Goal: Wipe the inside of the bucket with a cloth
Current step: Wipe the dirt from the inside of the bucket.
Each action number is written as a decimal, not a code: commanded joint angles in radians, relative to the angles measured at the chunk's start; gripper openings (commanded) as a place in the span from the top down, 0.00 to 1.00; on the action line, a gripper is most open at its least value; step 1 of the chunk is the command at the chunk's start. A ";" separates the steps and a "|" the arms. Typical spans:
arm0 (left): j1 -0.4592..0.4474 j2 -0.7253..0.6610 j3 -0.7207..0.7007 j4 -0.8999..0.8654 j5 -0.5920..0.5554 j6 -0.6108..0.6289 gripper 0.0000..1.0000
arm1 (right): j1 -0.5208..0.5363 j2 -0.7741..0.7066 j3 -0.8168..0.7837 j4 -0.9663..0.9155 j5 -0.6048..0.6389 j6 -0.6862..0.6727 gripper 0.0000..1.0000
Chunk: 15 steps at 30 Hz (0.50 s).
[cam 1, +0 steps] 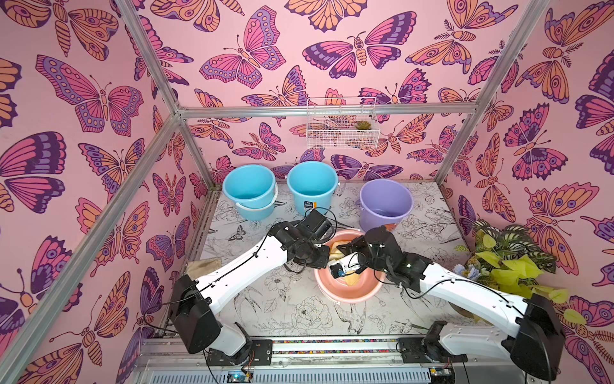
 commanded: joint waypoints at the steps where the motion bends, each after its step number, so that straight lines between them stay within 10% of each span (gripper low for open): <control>1: -0.004 0.000 0.019 -0.032 0.007 0.003 1.00 | -0.004 -0.067 0.061 -0.126 0.066 -0.034 1.00; 15: 0.002 0.012 0.040 -0.039 0.006 0.011 1.00 | 0.124 -0.270 0.224 -0.889 0.040 0.130 1.00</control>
